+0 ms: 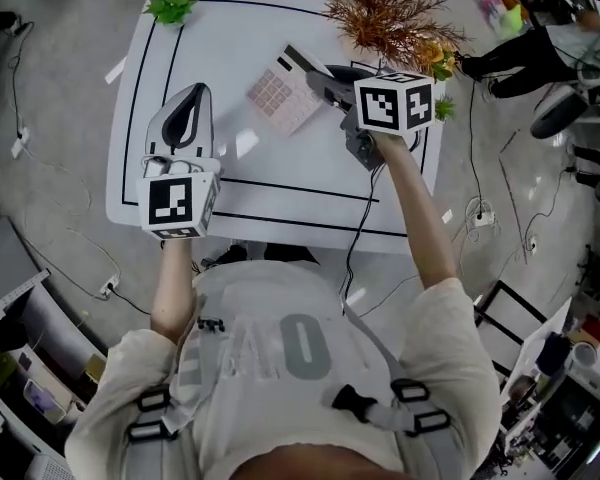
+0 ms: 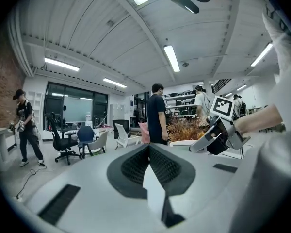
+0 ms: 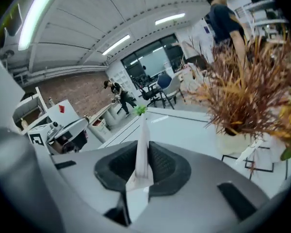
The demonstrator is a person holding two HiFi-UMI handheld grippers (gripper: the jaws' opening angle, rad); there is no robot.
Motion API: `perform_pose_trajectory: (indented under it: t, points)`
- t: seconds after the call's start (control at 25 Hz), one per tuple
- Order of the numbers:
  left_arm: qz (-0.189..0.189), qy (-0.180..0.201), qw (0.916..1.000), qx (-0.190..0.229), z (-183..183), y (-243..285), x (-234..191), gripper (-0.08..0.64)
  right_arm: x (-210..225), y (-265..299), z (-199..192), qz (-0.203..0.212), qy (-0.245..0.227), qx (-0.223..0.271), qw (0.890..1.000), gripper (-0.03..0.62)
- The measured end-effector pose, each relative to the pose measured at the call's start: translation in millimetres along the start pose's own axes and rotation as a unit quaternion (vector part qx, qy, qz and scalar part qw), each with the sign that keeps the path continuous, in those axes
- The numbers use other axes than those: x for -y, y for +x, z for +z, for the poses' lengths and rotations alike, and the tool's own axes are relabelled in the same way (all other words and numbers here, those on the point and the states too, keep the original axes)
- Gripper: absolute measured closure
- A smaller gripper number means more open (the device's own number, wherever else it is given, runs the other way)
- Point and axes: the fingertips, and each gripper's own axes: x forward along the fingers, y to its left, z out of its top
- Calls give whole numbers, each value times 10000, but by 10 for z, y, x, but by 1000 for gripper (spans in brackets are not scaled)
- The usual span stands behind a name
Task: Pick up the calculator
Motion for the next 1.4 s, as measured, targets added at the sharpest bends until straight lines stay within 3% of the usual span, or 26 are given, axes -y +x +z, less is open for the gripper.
perform_pose_trajectory:
  t: [0.2, 0.36, 0.48, 0.68, 0.84, 0.96, 1.16, 1.4]
  points:
    - [-150, 274, 9986, 437, 391, -195, 124, 540, -337, -420, 148, -889, -370, 785, 9922, 525]
    - [-266, 445, 9953, 813, 673, -297, 156, 540, -643, -692, 318, -1550, -701, 1541, 9733, 525]
    - [-364, 404, 9931, 1037, 827, -365, 249, 540, -854, -962, 346, -2037, -849, 2048, 9536, 525]
    - [-589, 327, 9905, 1202, 1043, -422, 315, 540, -1189, -1408, 359, -2755, -985, 2880, 9118, 525]
    - [-529, 386, 9902, 1236, 1061, -492, 298, 540, -1429, -1722, 285, -3166, -1181, 3309, 8811, 523]
    - [-665, 431, 9879, 1329, 1080, -513, 387, 540, -1519, -1903, 185, -3327, -1200, 3566, 8648, 523]
    - [-951, 318, 9834, 1515, 1147, -549, 537, 540, -1631, -1996, 81, -3485, -1321, 3705, 8508, 523]
    - [-974, 487, 9827, 1500, 1184, -546, 611, 540, -1615, -1977, 64, -3377, -1246, 3729, 8552, 523]
